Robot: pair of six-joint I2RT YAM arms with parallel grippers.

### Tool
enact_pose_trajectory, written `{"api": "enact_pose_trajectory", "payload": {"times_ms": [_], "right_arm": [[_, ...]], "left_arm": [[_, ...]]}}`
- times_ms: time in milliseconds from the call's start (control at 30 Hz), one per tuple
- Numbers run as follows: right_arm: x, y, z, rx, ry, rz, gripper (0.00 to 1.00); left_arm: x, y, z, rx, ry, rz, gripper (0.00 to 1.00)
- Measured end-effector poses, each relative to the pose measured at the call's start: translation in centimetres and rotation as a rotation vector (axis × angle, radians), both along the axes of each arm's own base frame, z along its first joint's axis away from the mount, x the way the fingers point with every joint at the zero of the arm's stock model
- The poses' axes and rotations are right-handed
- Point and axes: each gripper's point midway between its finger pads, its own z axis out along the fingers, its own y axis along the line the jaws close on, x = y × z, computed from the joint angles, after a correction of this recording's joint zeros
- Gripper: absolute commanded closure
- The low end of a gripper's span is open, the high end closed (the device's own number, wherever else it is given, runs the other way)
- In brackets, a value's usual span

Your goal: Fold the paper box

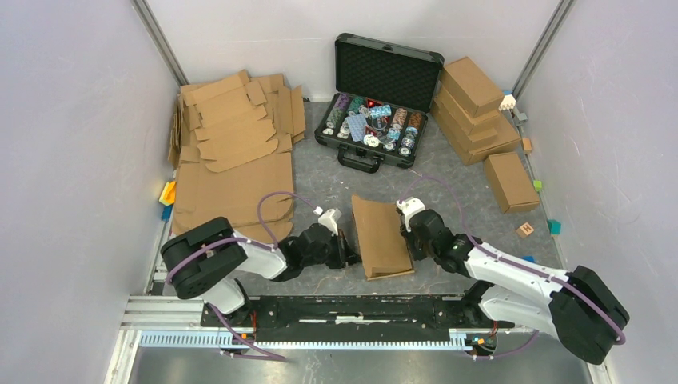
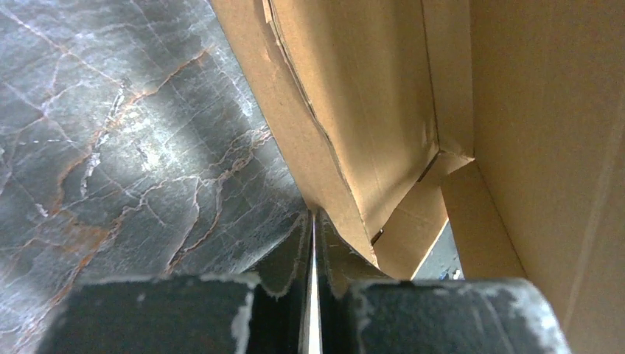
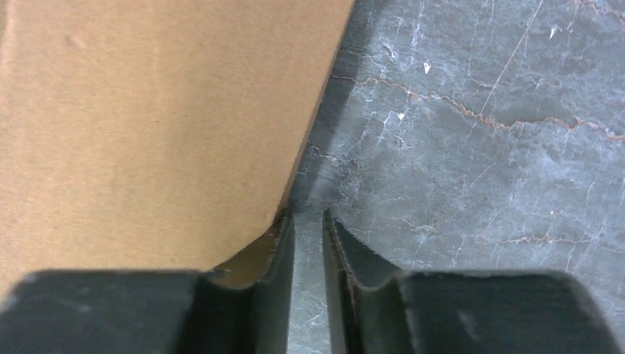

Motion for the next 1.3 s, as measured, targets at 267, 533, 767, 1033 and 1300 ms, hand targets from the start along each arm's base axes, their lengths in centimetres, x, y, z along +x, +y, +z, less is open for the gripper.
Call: {"api": "enact_pose_trajectory", "payload": {"times_ms": [267, 533, 767, 1033, 1300], "right_arm": [[0.7, -0.9, 1.5, -0.054, -0.029, -0.024, 0.38], [2.0, -1.2, 4.9, 0.010, -0.141, -0.098, 0.09], [2.3, -0.8, 5.2, 0.057, -0.134, -0.121, 0.02], [2.6, -0.5, 4.5, 0.103, -0.104, -0.149, 0.02], [3.0, -4.3, 3.3, -0.070, -0.132, -0.291, 0.02]], "left_arm": [[-0.2, 0.7, 0.0, 0.013, -0.006, 0.003, 0.89], [-0.2, 1.2, 0.0, 0.017, -0.015, 0.016, 0.89], [-0.2, 1.5, 0.0, 0.019, -0.019, 0.025, 0.89], [0.0, 1.9, 0.0, 0.027, -0.025, 0.040, 0.89], [0.1, 2.8, 1.0, 0.007, -0.046, 0.057, 0.89]]}}
